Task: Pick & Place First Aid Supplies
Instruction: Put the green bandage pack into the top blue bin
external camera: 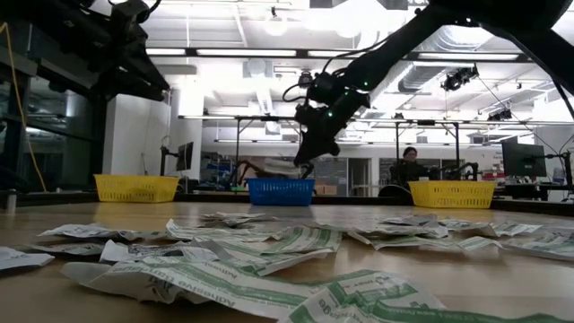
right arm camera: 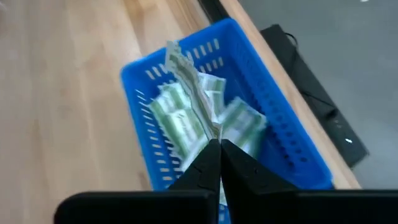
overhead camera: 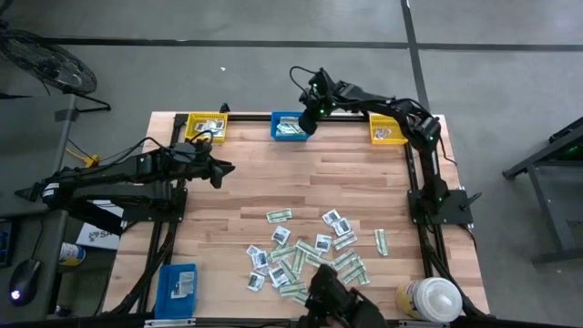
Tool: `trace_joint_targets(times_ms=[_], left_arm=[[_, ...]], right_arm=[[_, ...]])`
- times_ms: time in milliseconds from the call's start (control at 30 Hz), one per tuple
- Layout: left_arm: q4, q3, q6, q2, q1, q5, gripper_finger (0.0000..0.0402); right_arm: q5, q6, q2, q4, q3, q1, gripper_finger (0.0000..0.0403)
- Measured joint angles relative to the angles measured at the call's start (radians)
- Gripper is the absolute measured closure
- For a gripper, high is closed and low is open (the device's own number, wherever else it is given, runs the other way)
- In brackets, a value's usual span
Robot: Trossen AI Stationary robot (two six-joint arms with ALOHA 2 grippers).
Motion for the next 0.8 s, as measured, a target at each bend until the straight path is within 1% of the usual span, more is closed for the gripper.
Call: trace_joint_targets(times_ms=[100,333,500,567,700,800], left_arm=[[-0.001,0.0,-0.006,0.0,0.0,0.0,0.0285],[-0.002,0.0,-0.006,0.0,0.0,-0.003,0.0285],[-0.004,0.0,-0.005,0.0,0.0,-0.002,0.0285],[-0.011,0.0,0.002,0.0,0.0,0.0,0.0285],[-0.02,0.0,0.046,0.0,0.0,0.002,0.0285],[-0.033,0.0,0.056,0.0,0.0,0.009,0.0285]], right_arm=[[0.042,-0.01,0.0,-0.002,0.0,0.0,0.0388],[0.035,-0.005,0.0,-0.02,0.0,-0.005,0.0327],[-0.017,0.085,-0.012,-0.03,0.0,-0.005,0.0291],[-0.04,0.107,-0.033,-0.048,0.0,0.0,0.0284],[-0.04,0.115,-0.083,-0.117,0.0,0.04,0.0282],[-0.037,0.189,-0.113,-0.178,0.0,0.086,0.0285]])
